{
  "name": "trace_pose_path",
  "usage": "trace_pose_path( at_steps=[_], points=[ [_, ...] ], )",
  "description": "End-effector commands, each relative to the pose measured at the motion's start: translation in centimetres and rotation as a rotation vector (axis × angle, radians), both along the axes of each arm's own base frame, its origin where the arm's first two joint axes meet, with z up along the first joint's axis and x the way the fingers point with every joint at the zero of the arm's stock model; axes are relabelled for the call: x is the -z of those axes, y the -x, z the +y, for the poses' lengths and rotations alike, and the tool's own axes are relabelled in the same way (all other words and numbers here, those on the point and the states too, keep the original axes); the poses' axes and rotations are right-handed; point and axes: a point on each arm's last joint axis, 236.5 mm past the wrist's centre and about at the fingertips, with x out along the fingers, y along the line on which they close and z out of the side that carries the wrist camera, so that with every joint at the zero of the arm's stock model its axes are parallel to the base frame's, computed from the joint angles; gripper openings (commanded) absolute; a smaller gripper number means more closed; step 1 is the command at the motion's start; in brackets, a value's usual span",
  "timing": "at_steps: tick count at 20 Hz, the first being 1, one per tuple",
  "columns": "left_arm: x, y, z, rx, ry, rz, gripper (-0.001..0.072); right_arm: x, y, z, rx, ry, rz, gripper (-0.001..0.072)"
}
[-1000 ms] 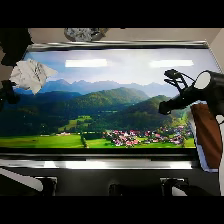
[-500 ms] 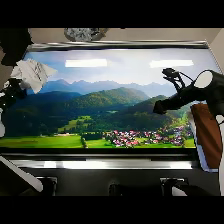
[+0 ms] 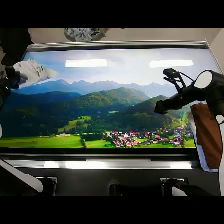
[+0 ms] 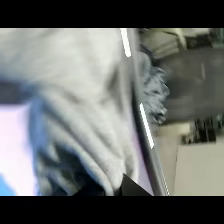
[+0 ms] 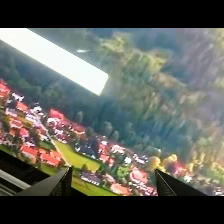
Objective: Fold the shirts.
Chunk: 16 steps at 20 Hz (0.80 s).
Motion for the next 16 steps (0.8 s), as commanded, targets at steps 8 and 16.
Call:
trace_pose_path(
  at_steps=[8, 16],
  points=[
    [-40.1, 21.9, -32.0, 0.646, -0.733, -0.565, 0.003, -10.3, 0.4, -2.5, -0.059, 0.141, -0.278, 0.0606],
    [-27.7, 34.7, -48.0, 1.194, -0.585, -0.28, 0.003, -16.7, 8.5, -4.9, -0.042, 0.263, -0.366, 0.0607]
  ],
)
